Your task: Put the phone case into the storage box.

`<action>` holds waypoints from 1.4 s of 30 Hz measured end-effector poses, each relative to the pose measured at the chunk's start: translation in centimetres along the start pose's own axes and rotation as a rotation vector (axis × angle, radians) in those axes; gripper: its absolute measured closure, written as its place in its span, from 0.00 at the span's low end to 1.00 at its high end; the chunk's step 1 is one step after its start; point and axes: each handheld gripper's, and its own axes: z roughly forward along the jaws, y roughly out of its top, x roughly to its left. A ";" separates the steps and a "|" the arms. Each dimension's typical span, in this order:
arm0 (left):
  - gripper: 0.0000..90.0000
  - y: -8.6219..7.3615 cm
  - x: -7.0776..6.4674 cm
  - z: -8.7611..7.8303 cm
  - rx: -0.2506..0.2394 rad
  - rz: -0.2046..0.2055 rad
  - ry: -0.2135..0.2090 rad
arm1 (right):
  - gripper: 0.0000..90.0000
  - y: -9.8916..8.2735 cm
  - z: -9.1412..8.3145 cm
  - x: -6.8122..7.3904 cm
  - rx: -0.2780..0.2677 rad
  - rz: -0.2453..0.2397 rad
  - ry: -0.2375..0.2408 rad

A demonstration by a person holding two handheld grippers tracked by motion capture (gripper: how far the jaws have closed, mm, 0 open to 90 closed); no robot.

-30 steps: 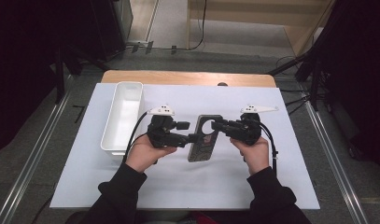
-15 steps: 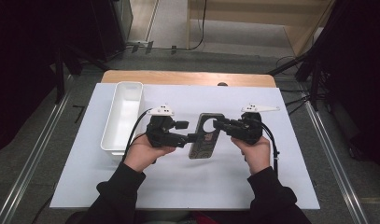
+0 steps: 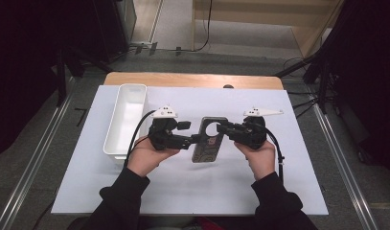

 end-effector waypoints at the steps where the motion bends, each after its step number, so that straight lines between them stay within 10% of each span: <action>1: 0.33 0.0 0.0 0.0 0.000 0.000 0.000 | 0.76 0.0 0.0 0.0 0.000 0.000 0.000; 42: 0.38 0.3 -1.1 -0.1 -0.031 0.007 0.199 | 0.76 0.7 1.9 3.3 0.004 0.008 -0.077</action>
